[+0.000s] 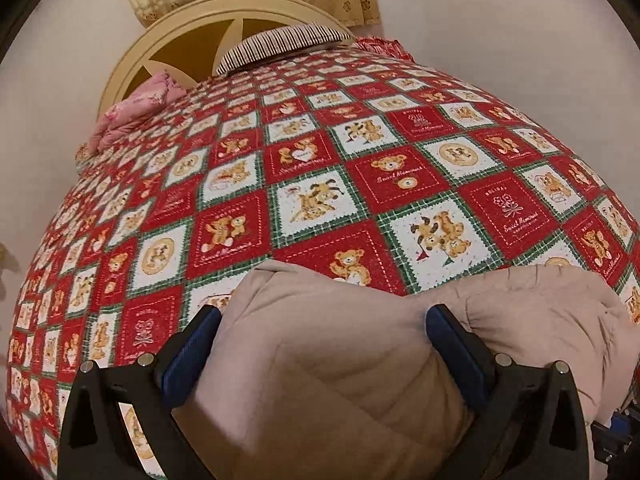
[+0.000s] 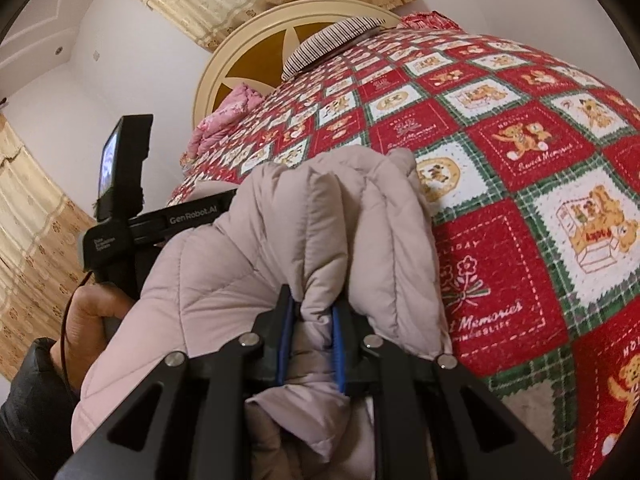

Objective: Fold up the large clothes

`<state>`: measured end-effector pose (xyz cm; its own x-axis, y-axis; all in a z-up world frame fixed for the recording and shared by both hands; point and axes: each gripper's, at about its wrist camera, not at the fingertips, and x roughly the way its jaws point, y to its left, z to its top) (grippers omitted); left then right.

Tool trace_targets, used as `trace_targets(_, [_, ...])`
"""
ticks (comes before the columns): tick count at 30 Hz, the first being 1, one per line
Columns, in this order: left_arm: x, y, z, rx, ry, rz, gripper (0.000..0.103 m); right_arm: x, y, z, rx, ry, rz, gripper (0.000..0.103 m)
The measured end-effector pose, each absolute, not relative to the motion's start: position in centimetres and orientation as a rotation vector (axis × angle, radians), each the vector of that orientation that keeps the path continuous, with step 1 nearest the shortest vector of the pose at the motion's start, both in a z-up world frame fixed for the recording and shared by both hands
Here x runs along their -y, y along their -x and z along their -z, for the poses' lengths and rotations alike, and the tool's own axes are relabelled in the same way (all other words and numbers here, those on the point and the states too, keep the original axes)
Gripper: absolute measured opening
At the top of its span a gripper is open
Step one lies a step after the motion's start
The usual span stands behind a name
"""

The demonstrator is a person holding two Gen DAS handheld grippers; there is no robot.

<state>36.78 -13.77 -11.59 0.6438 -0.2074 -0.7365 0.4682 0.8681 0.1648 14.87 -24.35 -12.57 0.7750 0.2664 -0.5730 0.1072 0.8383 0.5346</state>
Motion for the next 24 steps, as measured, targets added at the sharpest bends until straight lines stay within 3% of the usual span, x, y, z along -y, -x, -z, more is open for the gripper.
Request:
trace_targets(8, [4.3,-30.7,6.5,-0.728,-0.139,0.480,0.102,24.1,-14.6,12.3,-0.684,-0.562,-0.086,0.017])
trace_targets(11, [0.3,-29.7,7.4,-0.790,0.035,0.543,0.102,24.1,-14.5,12.2,-0.673,-0.561,-0.084,0.018])
trace_targets(17, [-4.9,-29.8,11.6,-0.926,0.285,0.520,0.102,24.1,-13.4,11.5,-0.644,-0.574,-0.073,0.032])
trace_targets(20, [-5.9,-29.2,12.8,-0.954,0.392,0.587,0.102,24.2,-12.3,10.3,-0.640,-0.598,-0.071,0.050])
trace_targets(22, [-6.0,-28.9,13.3,-0.977,0.435,0.642,0.102,24.5,-10.9,9.2,-0.604,-0.602,-0.083,0.088])
trace_targets(24, [-5.7,-28.7,13.9,-1.014,0.473,0.711,0.102,25.0,-9.1,7.8,-0.540,-0.589,-0.094,0.103])
